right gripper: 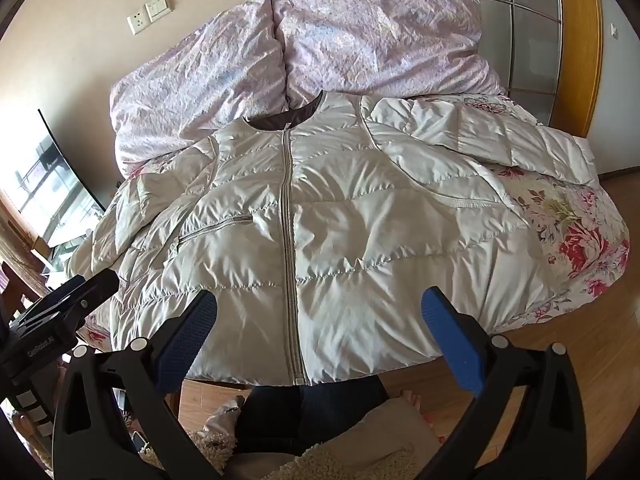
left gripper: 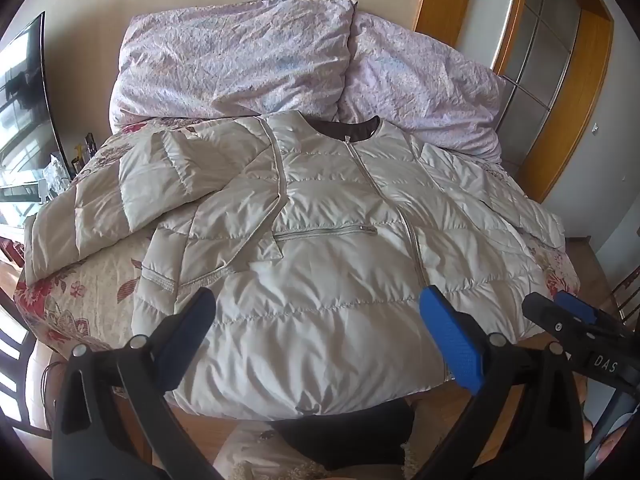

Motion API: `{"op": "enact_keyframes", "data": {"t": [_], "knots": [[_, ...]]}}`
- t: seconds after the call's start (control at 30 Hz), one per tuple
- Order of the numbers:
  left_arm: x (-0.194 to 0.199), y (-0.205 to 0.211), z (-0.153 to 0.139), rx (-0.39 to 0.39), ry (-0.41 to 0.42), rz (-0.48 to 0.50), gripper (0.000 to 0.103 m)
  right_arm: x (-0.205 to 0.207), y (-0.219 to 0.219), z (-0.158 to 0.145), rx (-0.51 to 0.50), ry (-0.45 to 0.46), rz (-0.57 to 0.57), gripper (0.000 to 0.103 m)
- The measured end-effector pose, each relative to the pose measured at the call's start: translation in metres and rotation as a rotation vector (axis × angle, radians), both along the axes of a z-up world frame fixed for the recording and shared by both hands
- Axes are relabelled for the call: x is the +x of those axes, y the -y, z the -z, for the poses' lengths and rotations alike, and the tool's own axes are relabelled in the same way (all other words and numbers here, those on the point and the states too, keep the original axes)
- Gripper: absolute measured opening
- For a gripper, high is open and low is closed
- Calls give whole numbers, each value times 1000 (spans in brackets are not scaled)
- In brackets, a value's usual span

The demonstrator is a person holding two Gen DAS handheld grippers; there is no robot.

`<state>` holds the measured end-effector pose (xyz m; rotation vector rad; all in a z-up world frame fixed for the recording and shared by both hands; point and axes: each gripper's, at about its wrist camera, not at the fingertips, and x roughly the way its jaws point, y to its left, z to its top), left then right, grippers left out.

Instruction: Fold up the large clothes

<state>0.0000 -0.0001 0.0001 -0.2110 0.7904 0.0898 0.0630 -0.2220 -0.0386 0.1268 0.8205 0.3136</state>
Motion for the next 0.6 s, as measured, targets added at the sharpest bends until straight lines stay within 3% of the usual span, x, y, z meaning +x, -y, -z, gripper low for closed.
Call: {"op": "enact_keyframes", "data": {"t": [0.6], "knots": [[0, 0, 0, 4, 8, -1, 101, 1, 2, -1, -5, 7, -1, 102]]}}
